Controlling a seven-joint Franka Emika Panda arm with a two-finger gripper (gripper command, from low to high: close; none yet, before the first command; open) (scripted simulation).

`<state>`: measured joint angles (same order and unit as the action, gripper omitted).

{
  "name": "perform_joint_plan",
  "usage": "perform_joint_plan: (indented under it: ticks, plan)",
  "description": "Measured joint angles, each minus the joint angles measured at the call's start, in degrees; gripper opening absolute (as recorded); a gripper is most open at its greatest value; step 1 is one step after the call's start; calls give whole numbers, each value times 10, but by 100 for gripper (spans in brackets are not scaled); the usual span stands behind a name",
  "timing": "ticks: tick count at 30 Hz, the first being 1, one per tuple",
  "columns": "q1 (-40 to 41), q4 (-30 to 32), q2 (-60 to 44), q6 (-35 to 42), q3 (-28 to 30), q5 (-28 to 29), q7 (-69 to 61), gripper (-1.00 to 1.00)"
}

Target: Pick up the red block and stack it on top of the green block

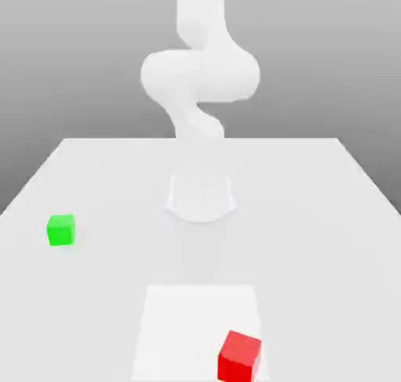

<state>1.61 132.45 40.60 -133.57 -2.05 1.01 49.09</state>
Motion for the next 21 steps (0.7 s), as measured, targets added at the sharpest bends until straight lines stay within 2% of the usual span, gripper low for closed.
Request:
perform_joint_plan:
  ticks: [11,21]
  plan:
    - [53,30,-233,-79,-73,55,152,0]
    - [53,57,-438,-151,-93,80,270,0]
